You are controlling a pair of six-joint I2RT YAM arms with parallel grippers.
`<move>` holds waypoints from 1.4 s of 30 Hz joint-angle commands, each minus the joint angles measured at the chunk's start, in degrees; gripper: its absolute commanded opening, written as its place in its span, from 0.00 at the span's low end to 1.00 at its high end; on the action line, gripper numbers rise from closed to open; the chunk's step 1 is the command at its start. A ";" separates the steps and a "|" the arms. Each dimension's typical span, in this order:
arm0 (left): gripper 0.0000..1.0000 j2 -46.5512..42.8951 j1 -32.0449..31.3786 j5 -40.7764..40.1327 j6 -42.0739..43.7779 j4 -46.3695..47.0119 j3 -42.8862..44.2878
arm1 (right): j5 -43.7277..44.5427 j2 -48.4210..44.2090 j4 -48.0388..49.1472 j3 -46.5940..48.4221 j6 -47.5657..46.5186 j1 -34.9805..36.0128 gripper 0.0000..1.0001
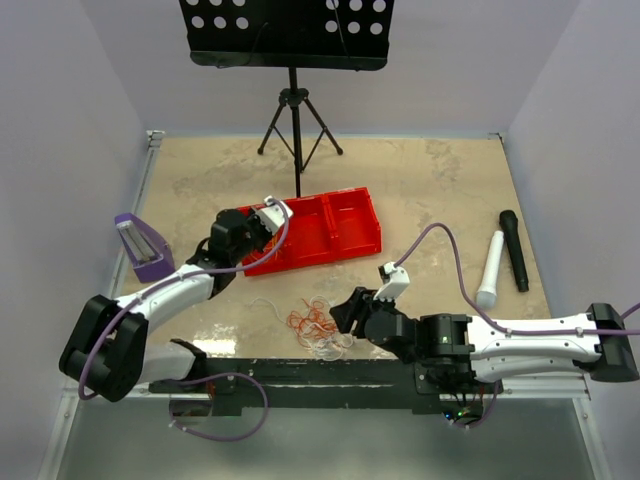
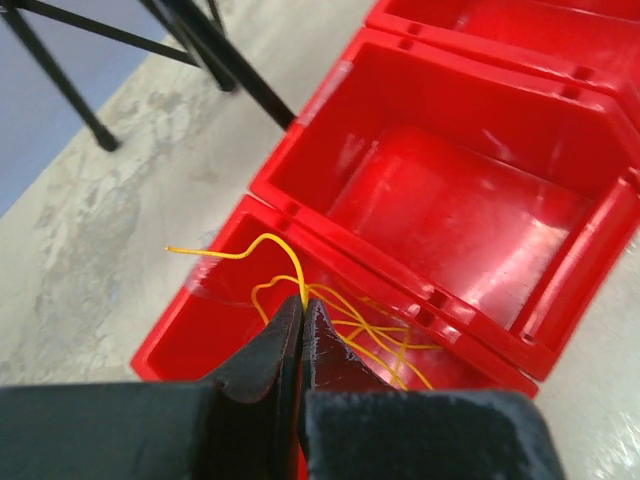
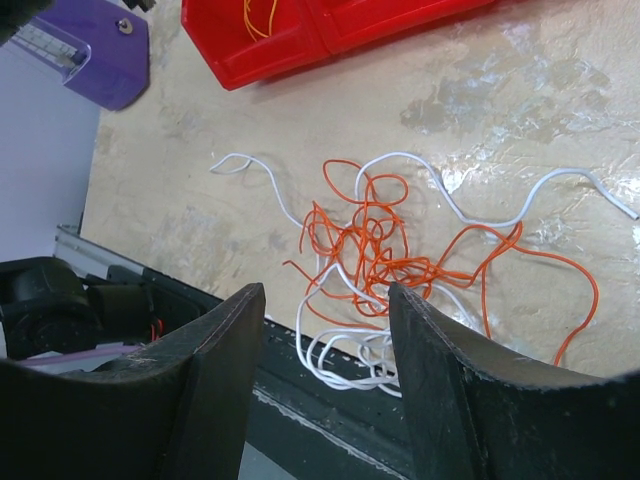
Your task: Untangle the cables
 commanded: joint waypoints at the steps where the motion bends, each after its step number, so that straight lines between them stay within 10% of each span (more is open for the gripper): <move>1: 0.00 0.46 0.18 6.30 1.54 -0.76 -1.94 | 1.49 -0.15 1.65 0.30 1.03 0.22 0.57; 9: 0.00 1.25 0.18 1.99 -6.28 0.72 -3.26 | 1.67 -2.26 0.60 -0.14 1.91 0.30 0.57; 23: 0.47 1.52 0.18 -11.81 -12.79 2.32 -2.04 | 1.49 -1.21 1.39 0.83 1.56 0.22 0.56; 34: 0.97 -7.08 0.10 9.94 -10.88 -19.12 10.45 | 0.79 -0.86 0.78 0.83 1.21 0.22 0.56; 38: 1.00 -15.68 -1.04 33.31 1.76 -28.43 6.86 | 0.70 -0.95 0.42 0.74 2.61 0.22 0.57; 42: 1.00 -19.31 -10.61 35.13 12.24 -33.20 0.62 | 0.79 -1.82 -0.45 1.18 3.05 0.13 0.56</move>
